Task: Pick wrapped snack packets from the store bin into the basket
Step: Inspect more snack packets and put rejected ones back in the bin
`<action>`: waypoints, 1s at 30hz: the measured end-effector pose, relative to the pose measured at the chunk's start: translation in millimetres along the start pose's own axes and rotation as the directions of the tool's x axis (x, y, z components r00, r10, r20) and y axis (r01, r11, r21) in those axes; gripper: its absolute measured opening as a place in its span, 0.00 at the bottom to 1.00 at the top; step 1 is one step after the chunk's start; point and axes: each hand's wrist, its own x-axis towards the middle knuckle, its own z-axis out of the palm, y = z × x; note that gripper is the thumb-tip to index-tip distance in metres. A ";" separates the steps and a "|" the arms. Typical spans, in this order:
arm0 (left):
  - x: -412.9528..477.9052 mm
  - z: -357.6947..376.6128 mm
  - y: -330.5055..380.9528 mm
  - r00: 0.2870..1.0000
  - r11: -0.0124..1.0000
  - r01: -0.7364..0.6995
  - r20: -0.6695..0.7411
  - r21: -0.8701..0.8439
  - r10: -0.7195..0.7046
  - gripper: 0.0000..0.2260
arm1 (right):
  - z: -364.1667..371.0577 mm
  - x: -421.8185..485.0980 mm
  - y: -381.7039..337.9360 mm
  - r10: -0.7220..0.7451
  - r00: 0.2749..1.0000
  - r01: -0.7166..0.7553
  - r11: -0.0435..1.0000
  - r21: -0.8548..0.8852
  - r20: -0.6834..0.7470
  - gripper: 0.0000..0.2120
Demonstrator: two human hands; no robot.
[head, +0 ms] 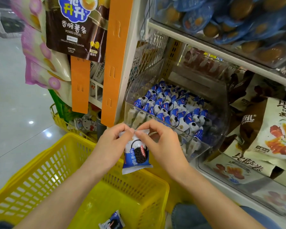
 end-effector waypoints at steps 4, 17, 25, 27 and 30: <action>1.7 3.5 -2.4 0.999 0.998 0.047 -0.028 0.036 -0.046 0.08 | -4.1 2.1 -0.6 -0.044 0.998 0.036 0.991 -0.132 -0.053 0.09; 1.9 -1.8 7.1 0.956 0.872 0.287 0.067 -0.397 -0.284 0.15 | -13.6 -6.0 1.4 -0.283 0.950 0.310 0.906 -0.287 0.130 0.03; 2.4 -1.4 8.4 0.979 0.946 0.180 -0.040 -0.271 -0.198 0.09 | -10.8 -0.9 -2.3 0.265 0.964 -0.267 0.951 0.155 0.034 0.10; 1.0 0.0 8.6 0.992 0.971 0.122 0.002 -0.204 -0.124 0.11 | -11.6 2.9 -3.4 0.381 0.916 -0.400 0.856 0.327 0.123 0.12; 0.8 2.9 2.4 0.998 0.999 -0.022 -0.059 0.026 0.024 0.10 | -12.0 4.5 -6.4 0.424 0.884 -0.467 0.773 0.430 0.199 0.12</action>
